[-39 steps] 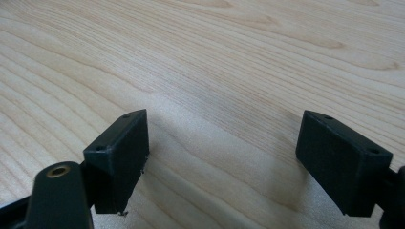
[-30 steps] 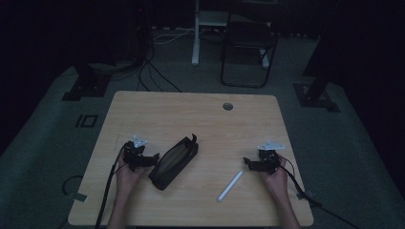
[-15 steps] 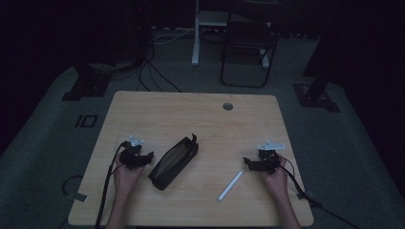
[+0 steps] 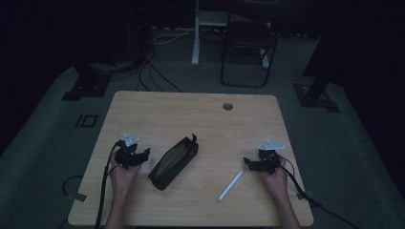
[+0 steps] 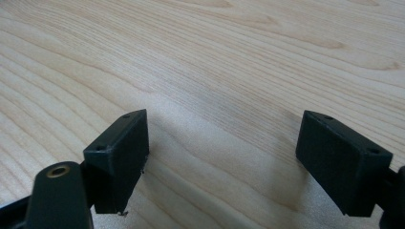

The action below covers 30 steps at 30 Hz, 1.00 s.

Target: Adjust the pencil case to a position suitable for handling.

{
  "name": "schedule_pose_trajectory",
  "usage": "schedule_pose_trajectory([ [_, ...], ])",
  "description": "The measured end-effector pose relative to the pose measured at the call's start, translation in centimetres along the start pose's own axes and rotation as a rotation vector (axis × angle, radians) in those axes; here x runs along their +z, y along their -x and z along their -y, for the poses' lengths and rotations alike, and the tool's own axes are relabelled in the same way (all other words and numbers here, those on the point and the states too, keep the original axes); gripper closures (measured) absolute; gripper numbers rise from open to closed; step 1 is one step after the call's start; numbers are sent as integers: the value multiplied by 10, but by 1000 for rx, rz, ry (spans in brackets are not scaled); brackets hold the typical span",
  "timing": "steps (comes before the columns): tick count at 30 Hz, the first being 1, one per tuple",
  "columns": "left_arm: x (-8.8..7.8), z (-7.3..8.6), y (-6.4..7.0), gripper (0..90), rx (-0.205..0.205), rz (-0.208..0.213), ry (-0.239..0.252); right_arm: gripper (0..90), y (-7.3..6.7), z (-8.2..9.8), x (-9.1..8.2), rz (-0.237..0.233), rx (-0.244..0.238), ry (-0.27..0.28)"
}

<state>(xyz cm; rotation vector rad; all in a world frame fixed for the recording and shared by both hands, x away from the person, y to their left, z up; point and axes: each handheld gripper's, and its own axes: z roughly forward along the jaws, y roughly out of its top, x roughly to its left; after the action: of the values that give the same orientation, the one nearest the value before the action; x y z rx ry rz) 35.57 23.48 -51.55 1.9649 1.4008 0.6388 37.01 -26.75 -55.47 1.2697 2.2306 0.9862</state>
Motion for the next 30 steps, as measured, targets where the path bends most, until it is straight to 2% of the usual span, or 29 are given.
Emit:
schedule_pose_trajectory([
  [4,-5,-2,4,407,8,-2,8,186,0,0,0,0,1,0],
  [12,-17,-5,9,428,8,28,33,186,0,0,0,0,1,0],
  [25,-33,-5,17,428,17,31,59,187,0,0,0,0,0,0],
  [26,-39,-6,20,428,27,36,74,187,0,0,0,0,0,0],
  [30,-46,-6,25,427,40,45,87,186,0,0,0,0,0,0],
])
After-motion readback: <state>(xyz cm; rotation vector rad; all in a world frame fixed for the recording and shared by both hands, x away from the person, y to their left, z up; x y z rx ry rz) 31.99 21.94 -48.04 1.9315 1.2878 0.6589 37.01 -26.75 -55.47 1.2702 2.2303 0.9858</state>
